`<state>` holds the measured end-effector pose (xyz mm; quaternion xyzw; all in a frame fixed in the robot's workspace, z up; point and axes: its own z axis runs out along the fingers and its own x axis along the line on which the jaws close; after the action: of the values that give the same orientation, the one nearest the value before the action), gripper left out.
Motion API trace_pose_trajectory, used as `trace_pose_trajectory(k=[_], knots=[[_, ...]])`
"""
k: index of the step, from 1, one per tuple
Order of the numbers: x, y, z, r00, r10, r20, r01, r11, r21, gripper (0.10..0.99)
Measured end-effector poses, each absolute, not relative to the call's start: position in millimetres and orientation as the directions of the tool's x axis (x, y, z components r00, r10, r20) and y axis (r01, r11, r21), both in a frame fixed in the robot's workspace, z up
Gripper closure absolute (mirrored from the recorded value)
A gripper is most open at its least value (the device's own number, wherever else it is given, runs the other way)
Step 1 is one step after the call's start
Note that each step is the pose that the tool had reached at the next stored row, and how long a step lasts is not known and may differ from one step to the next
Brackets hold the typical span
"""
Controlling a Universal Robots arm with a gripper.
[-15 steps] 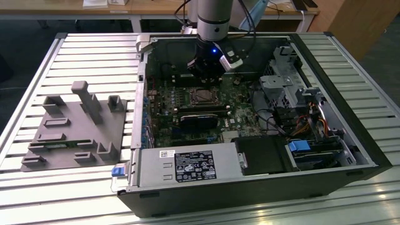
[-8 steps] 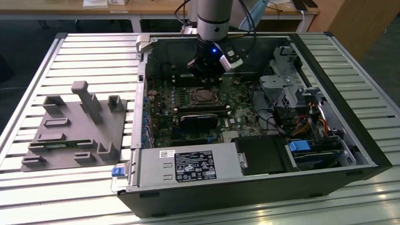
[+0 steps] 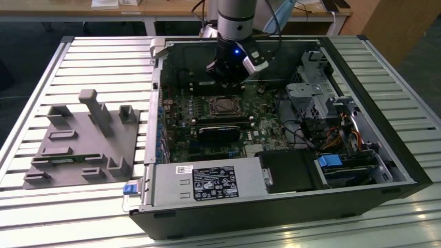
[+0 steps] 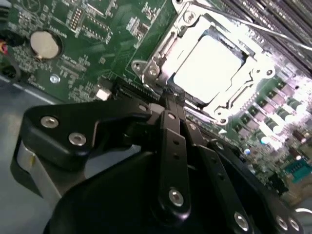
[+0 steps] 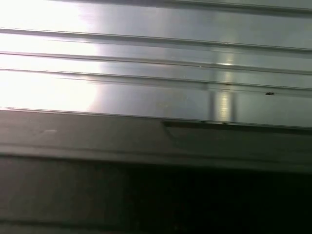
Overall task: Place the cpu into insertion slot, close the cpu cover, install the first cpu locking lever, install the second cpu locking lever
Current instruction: 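Install the first cpu locking lever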
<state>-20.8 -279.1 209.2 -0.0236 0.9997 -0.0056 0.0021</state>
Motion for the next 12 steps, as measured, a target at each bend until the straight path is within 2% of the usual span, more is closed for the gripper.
trace_pose_trajectory(k=[12], knots=[[-18.6,-280.3,209.4,-0.999,-0.044,-0.004,-0.044,0.999,-0.011,0.98]])
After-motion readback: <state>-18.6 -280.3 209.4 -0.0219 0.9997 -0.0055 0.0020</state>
